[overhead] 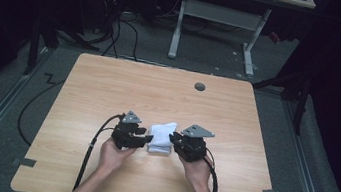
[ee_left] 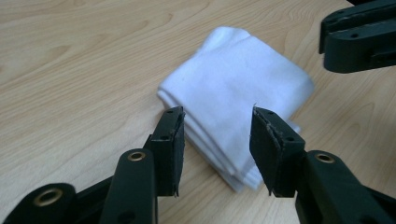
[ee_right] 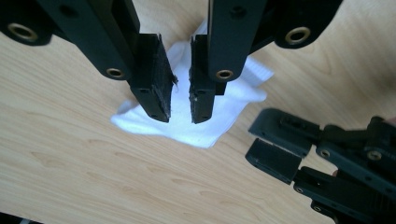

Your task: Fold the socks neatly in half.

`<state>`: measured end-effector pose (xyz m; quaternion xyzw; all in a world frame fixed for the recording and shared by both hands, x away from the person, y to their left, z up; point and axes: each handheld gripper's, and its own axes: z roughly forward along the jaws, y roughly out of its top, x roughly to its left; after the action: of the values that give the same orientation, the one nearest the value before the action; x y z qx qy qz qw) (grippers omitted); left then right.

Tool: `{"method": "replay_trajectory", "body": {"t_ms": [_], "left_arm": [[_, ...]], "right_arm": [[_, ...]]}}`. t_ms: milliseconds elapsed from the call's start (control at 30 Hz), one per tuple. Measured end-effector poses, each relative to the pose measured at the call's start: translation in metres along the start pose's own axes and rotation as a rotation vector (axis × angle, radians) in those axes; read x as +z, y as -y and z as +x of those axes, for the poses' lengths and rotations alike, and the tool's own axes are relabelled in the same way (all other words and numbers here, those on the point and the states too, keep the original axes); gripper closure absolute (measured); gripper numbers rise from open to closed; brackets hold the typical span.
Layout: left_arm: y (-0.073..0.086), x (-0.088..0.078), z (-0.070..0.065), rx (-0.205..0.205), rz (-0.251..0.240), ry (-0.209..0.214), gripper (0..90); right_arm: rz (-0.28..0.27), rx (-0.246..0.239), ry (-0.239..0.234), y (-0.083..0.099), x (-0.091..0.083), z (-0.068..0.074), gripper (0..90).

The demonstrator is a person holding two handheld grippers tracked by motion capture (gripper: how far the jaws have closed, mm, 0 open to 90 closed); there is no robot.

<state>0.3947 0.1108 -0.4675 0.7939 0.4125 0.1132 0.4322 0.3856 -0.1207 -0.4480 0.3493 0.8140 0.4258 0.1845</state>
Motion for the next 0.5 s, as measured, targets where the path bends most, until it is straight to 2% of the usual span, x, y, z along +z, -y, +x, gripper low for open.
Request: {"method": "replay_trajectory", "body": {"t_ms": [233, 500], "left_arm": [[-0.007, 0.016, -0.007, 0.02, 0.024, 0.013, 52.2], [0.002, 0.019, -0.011, 0.049, 0.071, 0.009, 52.0]], "right_arm": [[0.024, 0.017, 0.018, -0.003, 0.017, -0.004, 78.4], [0.083, 0.035, 0.004, 0.013, 0.025, -0.004, 77.7]]}}
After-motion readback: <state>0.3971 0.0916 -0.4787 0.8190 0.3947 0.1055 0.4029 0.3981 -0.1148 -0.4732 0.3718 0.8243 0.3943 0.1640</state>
